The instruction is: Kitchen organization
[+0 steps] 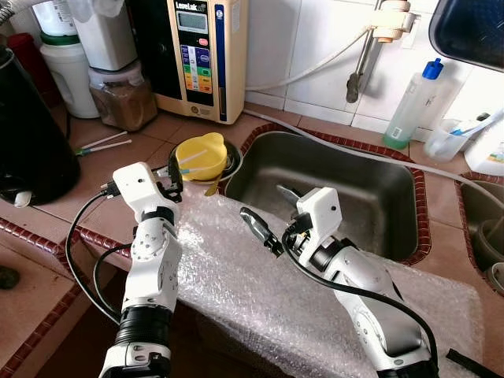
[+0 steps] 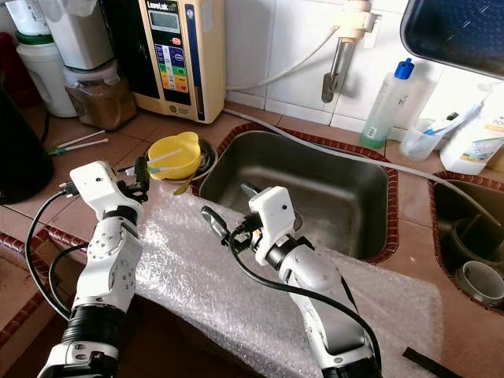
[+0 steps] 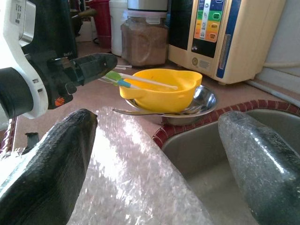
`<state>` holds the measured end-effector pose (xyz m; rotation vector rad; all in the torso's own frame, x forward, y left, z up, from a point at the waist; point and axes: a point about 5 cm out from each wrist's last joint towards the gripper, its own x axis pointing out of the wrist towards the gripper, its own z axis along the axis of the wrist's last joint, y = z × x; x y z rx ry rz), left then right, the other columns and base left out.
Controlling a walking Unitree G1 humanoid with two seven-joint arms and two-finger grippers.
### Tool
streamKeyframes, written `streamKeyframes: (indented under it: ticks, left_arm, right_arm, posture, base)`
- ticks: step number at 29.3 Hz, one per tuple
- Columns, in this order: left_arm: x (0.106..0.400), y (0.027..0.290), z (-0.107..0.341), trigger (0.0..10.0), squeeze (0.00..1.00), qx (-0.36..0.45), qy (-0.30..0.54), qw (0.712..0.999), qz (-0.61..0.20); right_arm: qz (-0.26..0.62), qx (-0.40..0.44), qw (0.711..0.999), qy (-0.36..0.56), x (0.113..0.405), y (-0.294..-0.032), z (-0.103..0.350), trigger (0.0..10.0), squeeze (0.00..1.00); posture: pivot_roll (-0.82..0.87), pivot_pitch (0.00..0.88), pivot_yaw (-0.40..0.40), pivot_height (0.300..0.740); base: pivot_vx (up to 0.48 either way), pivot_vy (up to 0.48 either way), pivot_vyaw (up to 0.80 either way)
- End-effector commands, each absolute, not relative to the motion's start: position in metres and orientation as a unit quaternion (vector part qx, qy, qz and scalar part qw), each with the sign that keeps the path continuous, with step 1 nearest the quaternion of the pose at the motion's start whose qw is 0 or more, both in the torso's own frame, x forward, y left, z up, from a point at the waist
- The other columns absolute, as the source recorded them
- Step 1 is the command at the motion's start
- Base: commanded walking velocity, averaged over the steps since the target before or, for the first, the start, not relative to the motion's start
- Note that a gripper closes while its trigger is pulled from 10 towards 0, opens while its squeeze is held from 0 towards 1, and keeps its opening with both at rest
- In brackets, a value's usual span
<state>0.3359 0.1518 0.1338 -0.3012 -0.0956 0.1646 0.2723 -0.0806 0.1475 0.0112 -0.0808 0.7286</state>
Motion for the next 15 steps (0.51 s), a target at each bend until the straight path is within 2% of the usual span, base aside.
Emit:
streamKeyframes:
  ticks: [1, 15]
  left_arm:
    - [0.3377, 0.1442, 0.1360, 0.0, 0.00, -0.162, -0.046, 0.984, 0.061]
    - [0.3386, 0.1424, 0.1334, 0.0, 0.00, -0.169, -0.038, 0.984, 0.053]
  right_arm:
    - [0.360, 0.004, 0.932, -0.041, 0.2738, -0.0802, 0.1489, 10.0, 0.00]
    - [0.370, 0.002, 0.928, -0.041, 0.2750, -0.0786, 0.1490, 10.0, 0.00]
  posture:
    - [0.02, 0.000, -0.022, 0.740]
    - [0.02, 0.000, -0.025, 0.740]
  base:
    - [0.000, 0.000, 0.00]
    - [0.000, 0.000, 0.00]
